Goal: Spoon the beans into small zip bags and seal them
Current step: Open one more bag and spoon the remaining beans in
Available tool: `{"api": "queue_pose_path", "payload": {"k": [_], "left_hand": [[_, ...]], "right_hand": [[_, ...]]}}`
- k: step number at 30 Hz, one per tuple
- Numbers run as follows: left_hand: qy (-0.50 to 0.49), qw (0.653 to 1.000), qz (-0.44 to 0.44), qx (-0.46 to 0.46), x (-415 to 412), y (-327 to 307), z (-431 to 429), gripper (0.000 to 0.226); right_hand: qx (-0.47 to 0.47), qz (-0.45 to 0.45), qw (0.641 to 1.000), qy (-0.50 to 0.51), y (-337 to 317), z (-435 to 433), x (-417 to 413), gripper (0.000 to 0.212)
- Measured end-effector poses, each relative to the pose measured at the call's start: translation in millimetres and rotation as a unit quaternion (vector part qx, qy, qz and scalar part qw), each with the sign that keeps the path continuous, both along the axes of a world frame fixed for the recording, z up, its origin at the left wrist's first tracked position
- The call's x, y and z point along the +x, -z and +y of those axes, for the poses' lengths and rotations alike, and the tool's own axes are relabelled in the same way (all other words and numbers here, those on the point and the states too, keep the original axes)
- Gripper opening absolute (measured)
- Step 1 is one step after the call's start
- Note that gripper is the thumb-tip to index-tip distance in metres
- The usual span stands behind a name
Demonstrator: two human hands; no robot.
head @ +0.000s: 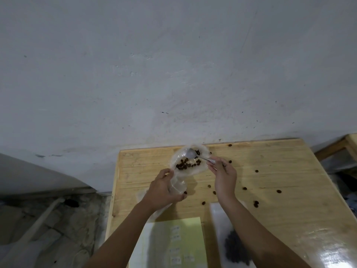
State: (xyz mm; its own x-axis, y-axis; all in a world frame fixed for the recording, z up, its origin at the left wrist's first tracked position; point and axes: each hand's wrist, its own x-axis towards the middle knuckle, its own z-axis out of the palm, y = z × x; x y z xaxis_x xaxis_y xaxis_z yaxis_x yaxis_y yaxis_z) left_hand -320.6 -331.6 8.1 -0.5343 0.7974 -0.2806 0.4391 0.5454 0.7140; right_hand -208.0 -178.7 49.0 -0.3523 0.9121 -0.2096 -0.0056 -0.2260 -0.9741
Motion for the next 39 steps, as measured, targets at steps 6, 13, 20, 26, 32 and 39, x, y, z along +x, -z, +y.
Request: {"api": "queue_pose_path", "payload": {"k": [6, 13, 20, 26, 32, 39], "left_hand": [[0.012, 1.000, -0.021, -0.019, -1, 2, 2, 0.107], [-0.019, 0.999, -0.033, -0.028, -2, 3, 6, 0.101], [-0.044, 0.999, -0.024, -0.022, -3, 1, 8, 0.093], [-0.063, 0.997, -0.039, 0.020, 0, -11, 13, 0.101], [-0.042, 0.996, -0.056, 0.057, 0, -19, 7, 0.105], [-0.038, 0.995, -0.068, 0.060, -5, -17, -2, 0.092]], "right_hand": [[0.098, -0.015, 0.991, -0.094, -3, -7, -3, 0.022], [0.155, -0.063, 0.977, -0.135, -6, -4, -2, 0.022], [0.226, -0.127, 0.958, -0.120, 3, 4, 12, 0.022], [0.050, -0.124, 0.991, -0.030, 17, 0, 13, 0.021], [-0.199, -0.029, 0.979, 0.040, 26, -7, 6, 0.017], [-0.276, -0.006, 0.960, 0.043, 23, -12, -10, 0.020]]}}
